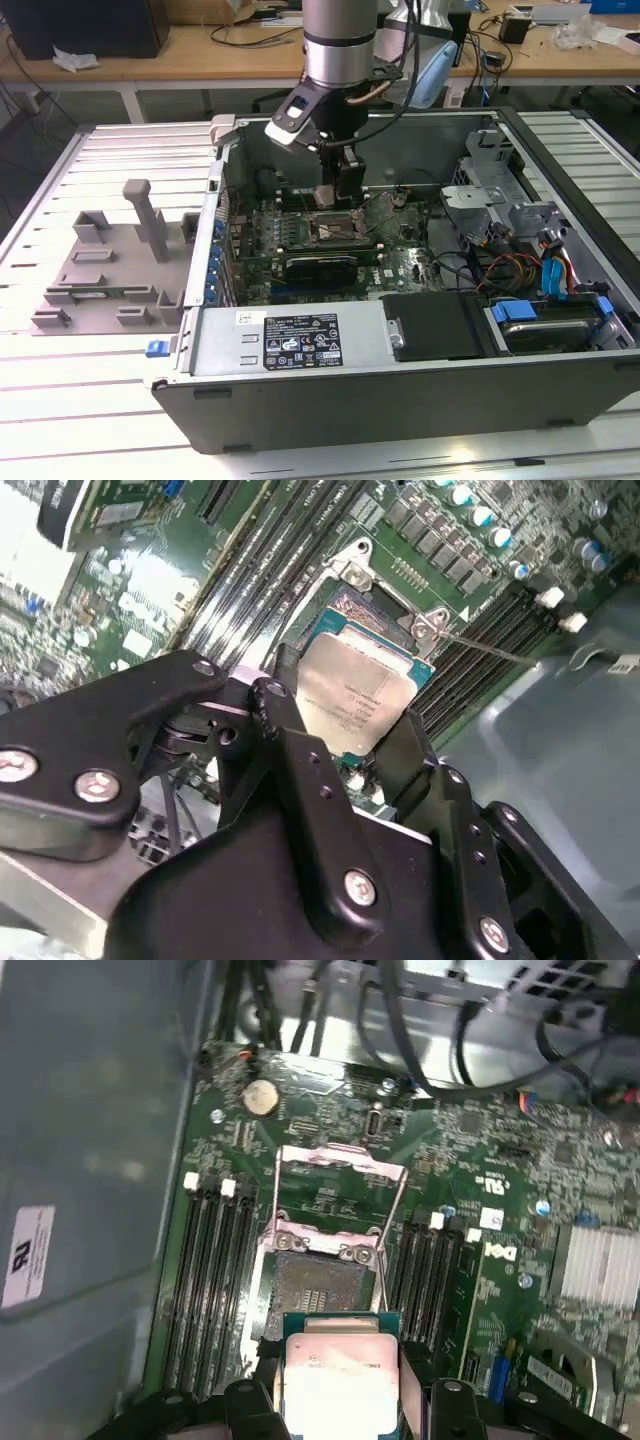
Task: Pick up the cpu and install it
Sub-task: 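Place the cpu into insertion slot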
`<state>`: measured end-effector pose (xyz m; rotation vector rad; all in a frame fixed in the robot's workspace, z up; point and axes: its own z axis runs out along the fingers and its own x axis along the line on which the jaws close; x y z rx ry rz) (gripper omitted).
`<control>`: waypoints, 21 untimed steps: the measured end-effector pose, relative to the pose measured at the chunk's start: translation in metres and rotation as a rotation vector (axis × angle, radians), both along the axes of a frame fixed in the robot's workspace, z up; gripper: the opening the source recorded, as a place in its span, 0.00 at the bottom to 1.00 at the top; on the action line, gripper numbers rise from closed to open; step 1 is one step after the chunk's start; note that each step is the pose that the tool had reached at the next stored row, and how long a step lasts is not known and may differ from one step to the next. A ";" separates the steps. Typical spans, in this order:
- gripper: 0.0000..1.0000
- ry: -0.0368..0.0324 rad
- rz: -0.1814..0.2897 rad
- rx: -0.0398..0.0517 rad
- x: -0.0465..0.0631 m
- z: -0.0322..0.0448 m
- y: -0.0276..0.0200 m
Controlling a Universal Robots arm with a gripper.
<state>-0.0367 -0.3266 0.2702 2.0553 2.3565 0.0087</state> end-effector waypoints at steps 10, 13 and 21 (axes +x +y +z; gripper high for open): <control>0.55 0.0001 -0.077 -0.0001 0.000 -0.0401 0.0152; 0.55 0.0000 -0.078 -0.0008 0.003 -0.0493 0.0162; 0.55 0.0000 -0.078 -0.0009 0.003 -0.0496 0.0142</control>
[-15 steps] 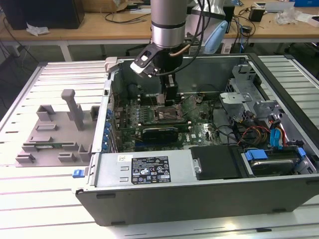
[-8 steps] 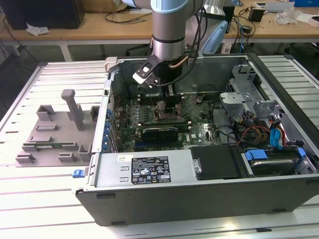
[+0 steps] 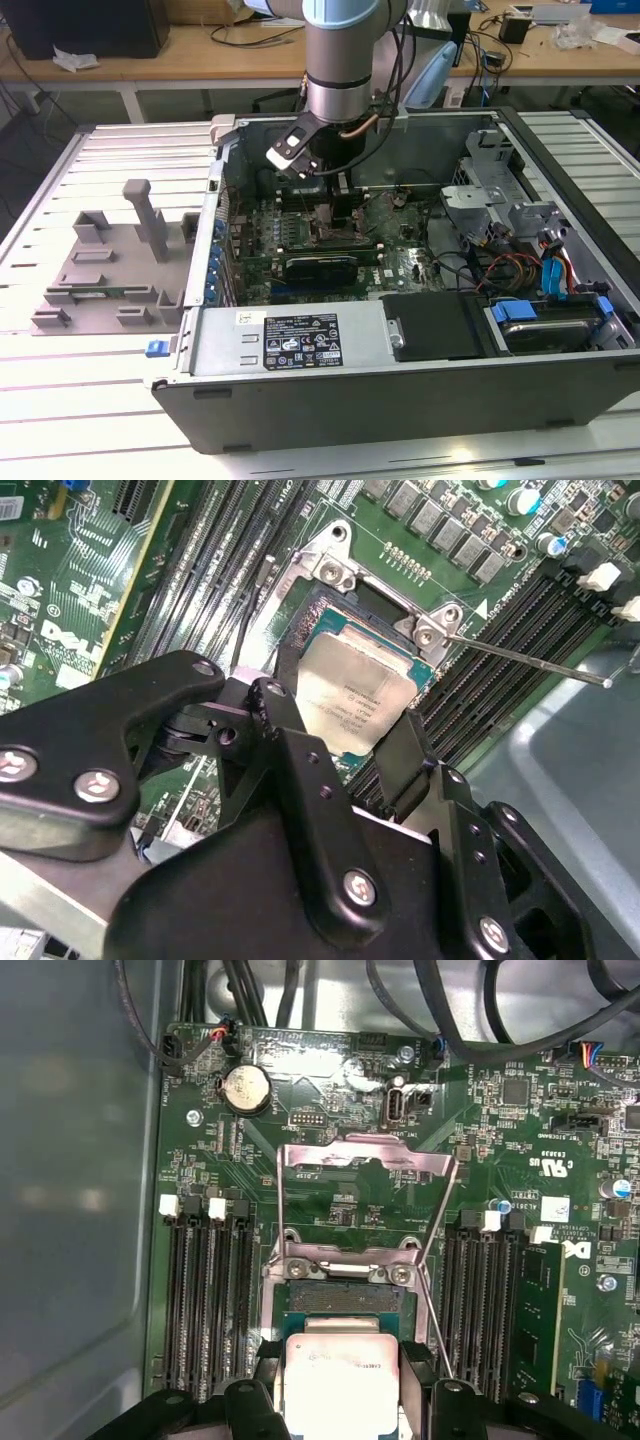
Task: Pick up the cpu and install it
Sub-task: 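Place the cpu into insertion slot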
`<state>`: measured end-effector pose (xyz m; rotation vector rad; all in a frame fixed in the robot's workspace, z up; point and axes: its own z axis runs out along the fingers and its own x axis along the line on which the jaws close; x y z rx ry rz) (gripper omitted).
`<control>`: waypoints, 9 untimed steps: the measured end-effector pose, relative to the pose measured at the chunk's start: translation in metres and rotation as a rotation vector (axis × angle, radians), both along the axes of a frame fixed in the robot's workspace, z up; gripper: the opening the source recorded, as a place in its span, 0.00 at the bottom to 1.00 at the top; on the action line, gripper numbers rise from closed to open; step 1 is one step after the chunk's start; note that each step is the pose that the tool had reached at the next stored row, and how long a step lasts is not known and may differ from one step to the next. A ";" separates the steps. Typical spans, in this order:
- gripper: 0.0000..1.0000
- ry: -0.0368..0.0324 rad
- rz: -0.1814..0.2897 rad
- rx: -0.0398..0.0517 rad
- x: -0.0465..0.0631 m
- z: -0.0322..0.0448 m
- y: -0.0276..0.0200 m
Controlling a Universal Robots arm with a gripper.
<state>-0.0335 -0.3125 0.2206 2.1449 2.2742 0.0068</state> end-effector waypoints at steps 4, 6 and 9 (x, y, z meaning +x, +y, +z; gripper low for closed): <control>0.55 0.0000 0.000 0.0000 0.000 0.0000 -0.0002; 0.55 0.0000 0.000 0.0000 0.000 0.0000 -0.0012; 0.55 -0.0003 0.000 -0.0020 0.000 -0.0013 -0.0028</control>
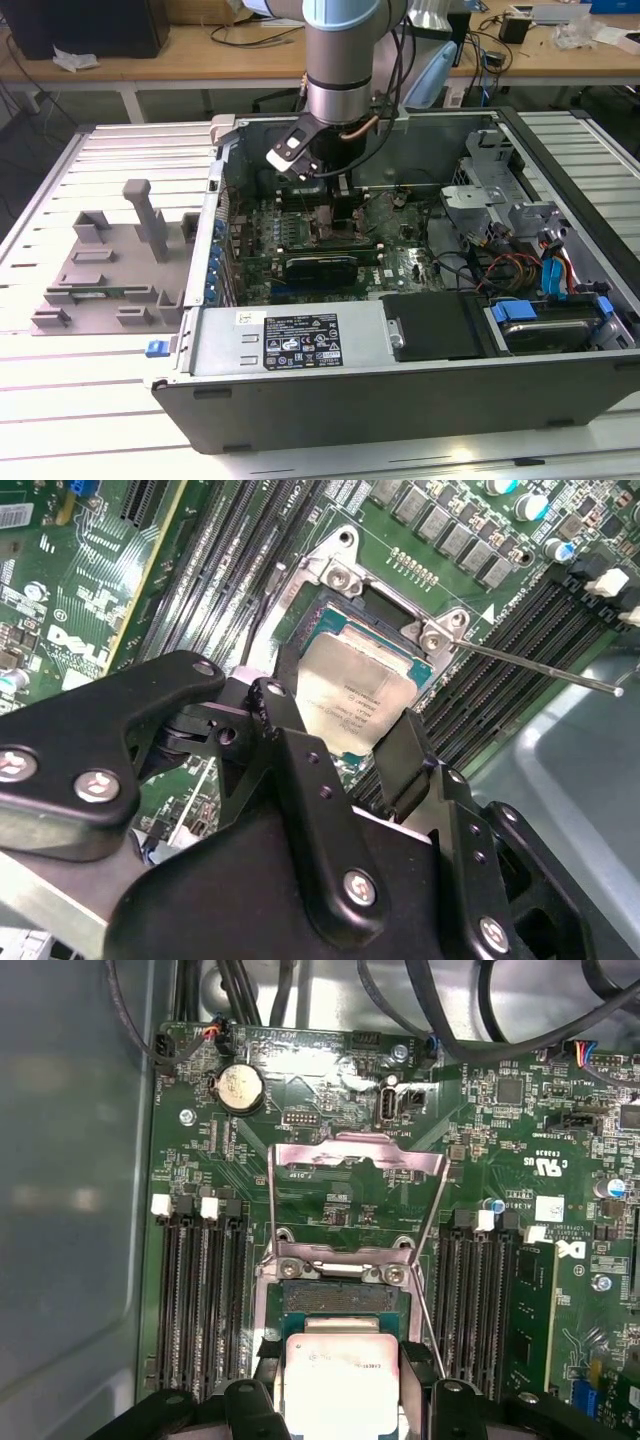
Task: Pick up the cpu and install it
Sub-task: 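Place the cpu into insertion slot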
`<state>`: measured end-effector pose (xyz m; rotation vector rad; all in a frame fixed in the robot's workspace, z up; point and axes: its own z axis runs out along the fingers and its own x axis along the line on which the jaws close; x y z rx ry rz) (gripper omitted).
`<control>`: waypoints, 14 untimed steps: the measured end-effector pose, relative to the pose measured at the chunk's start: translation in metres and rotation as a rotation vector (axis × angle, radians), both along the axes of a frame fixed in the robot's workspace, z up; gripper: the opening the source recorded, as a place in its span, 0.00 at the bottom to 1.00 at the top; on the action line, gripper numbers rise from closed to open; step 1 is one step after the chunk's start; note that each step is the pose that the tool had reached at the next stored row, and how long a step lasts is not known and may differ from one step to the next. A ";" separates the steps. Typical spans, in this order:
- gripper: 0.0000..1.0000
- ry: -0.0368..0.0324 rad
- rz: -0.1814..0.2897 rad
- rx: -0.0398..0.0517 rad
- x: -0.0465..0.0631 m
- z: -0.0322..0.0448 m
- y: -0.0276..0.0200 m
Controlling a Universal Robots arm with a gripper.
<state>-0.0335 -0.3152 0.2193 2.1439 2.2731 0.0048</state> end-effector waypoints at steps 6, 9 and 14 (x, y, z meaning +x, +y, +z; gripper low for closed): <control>0.55 -0.0016 -0.008 -0.0232 0.000 -0.0045 0.0000; 0.55 -0.0019 -0.023 -0.0233 0.000 -0.0096 0.0000; 0.55 -0.0018 -0.036 -0.0232 0.001 -0.0149 0.0004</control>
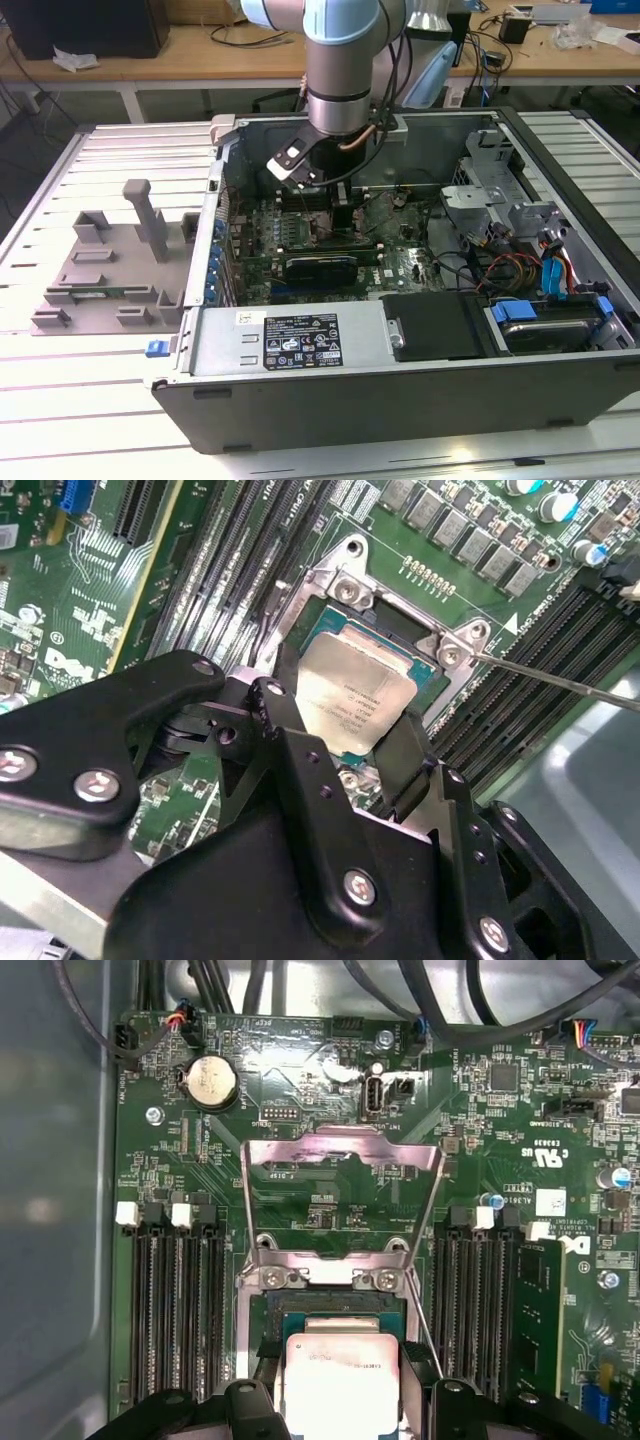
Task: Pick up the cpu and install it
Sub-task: 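Place the cpu into insertion slot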
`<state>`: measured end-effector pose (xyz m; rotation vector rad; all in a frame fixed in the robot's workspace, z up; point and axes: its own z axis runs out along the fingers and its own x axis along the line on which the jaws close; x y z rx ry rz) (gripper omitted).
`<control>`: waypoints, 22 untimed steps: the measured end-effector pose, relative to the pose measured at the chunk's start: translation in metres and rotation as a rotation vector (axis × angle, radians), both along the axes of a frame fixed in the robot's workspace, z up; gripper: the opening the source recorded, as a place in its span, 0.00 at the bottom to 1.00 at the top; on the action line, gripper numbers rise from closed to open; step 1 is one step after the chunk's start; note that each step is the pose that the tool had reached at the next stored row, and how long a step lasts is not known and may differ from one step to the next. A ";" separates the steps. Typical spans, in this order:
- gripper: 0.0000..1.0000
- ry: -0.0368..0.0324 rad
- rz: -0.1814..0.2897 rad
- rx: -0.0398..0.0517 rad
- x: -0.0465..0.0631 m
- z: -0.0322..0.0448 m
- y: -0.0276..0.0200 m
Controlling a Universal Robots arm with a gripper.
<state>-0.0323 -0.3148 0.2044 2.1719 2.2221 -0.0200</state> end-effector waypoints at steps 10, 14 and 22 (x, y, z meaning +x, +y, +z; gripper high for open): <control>0.55 0.0003 -0.001 0.0008 0.001 -0.0068 0.0039; 0.55 0.0001 -0.013 0.0018 0.001 -0.0076 0.0042; 0.55 0.0000 -0.018 0.0017 0.002 -0.0081 0.0044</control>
